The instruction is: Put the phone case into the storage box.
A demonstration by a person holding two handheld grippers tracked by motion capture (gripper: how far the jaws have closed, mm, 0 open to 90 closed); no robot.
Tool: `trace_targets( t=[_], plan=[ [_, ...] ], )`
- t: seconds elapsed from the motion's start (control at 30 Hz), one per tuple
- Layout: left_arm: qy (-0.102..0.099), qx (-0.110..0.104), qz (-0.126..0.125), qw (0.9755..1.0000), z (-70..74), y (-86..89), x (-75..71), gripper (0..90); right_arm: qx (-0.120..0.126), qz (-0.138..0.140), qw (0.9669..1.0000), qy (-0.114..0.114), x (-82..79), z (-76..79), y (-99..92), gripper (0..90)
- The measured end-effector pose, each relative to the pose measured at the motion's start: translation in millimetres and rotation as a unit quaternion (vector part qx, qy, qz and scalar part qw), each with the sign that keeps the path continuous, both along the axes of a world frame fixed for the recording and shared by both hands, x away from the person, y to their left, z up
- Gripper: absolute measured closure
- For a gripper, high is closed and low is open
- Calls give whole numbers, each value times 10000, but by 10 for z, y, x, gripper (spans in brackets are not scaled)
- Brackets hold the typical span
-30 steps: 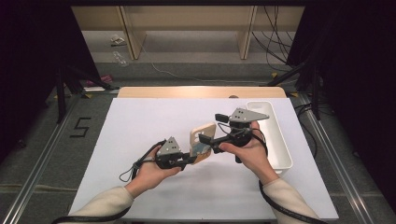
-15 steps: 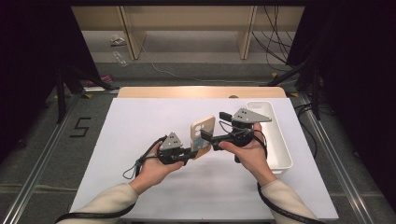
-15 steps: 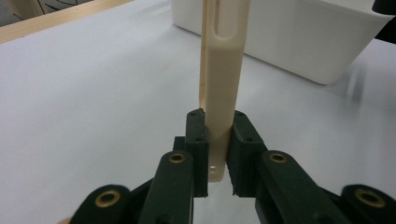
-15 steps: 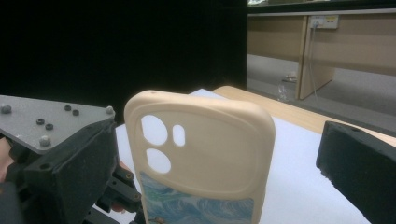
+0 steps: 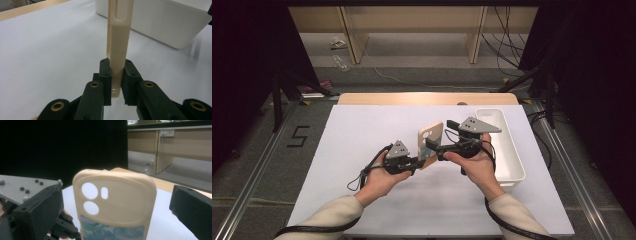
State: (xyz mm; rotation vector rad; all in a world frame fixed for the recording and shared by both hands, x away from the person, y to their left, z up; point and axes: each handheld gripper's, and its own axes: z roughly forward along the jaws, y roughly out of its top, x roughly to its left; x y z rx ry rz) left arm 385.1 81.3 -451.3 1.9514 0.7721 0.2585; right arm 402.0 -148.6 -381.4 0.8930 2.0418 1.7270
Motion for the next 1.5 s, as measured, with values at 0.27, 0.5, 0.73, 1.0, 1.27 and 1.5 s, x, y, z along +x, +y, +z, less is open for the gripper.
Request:
trace_targets(
  t=[0.27,0.5,0.73,1.0,1.27,1.5],
  plan=[
    [0,24,44,10000,-6,-22,17,795,-13,-73,10000,3,-12,-17,30,2],
    [9,44,35,10000,-10,-56,25,795,17,-162,9999,10,-11,-35,37,2],
    [-13,64,13,10000,-9,-100,26,795,19,-218,9997,48,-14,-42,39,2],
    [-13,56,-10,10000,-5,-136,27,795,14,-291,9996,25,-10,-53,40,2],
    [-40,39,-23,10000,-2,-166,19,795,-9,-368,9993,43,-3,-67,35,2],
    [-40,46,-74,10000,-2,-203,1,795,-33,-433,9990,59,-3,-78,44,2]
  ],
)
